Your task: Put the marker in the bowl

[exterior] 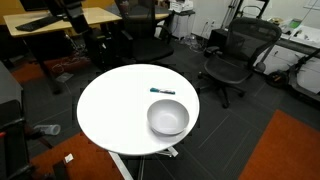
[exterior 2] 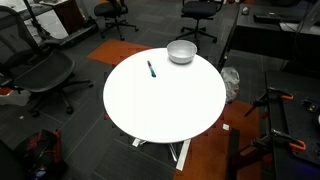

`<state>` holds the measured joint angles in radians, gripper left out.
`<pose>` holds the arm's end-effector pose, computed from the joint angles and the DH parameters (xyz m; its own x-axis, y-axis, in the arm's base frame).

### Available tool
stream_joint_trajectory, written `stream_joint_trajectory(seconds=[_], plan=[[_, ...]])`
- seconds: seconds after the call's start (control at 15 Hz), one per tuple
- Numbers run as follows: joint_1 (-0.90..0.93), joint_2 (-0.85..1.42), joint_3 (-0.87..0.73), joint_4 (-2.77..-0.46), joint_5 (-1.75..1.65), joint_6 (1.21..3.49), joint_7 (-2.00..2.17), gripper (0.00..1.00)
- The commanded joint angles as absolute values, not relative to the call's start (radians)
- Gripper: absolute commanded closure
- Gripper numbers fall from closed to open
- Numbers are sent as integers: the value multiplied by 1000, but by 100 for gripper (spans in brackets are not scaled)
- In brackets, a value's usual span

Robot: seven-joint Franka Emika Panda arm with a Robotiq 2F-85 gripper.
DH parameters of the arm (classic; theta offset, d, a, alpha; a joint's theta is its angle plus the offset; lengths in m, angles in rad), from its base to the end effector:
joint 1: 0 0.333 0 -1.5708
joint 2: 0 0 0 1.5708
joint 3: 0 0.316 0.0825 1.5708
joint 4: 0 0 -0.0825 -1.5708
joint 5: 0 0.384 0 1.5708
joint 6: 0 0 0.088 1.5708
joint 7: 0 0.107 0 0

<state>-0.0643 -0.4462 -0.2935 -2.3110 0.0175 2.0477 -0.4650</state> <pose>0.4076 -0.1641 0.5234 0.9718 0.1089 0.2091 0.1225 -0.9910 -0.0533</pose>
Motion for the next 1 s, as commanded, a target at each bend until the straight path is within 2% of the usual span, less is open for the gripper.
stream_joint_trajectory(seconds=[0.0,0.93], plan=[[-53,-344,-261,-2276,74,2124,-407,0],[-52,76,-112,-2089,209,2373,-92,0]])
